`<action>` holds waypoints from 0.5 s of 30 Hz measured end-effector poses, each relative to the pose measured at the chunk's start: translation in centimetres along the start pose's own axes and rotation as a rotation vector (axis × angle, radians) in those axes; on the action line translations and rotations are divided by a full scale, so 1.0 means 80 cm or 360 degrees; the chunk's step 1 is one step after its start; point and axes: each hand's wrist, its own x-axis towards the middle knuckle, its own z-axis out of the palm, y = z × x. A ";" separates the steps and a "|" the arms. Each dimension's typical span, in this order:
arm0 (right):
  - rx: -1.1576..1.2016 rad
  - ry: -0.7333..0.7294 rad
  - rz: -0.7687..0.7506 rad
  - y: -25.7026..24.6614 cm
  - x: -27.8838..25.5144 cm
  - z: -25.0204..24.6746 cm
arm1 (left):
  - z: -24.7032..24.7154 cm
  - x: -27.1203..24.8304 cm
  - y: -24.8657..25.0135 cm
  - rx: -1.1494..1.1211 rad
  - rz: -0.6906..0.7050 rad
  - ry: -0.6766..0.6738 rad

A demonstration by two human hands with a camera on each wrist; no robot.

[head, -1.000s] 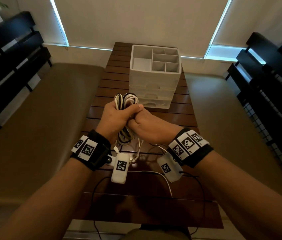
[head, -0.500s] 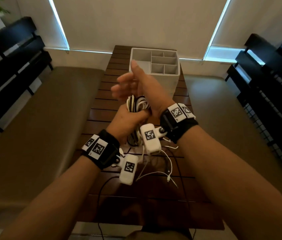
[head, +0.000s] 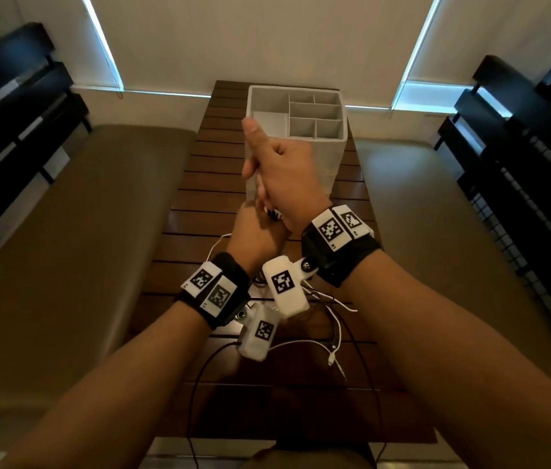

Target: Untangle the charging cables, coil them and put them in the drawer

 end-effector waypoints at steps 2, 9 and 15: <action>0.0165 -0.0027 0.0015 -0.003 0.000 -0.005 | -0.002 0.003 0.001 -0.0032 0.0028 0.0013; -0.0018 0.0059 -0.0035 -0.008 0.001 0.001 | -0.002 0.009 0.004 -0.0104 0.0004 0.0087; 0.0098 0.0342 -0.0013 0.007 0.019 0.008 | 0.000 0.014 -0.002 0.0011 -0.0086 0.0065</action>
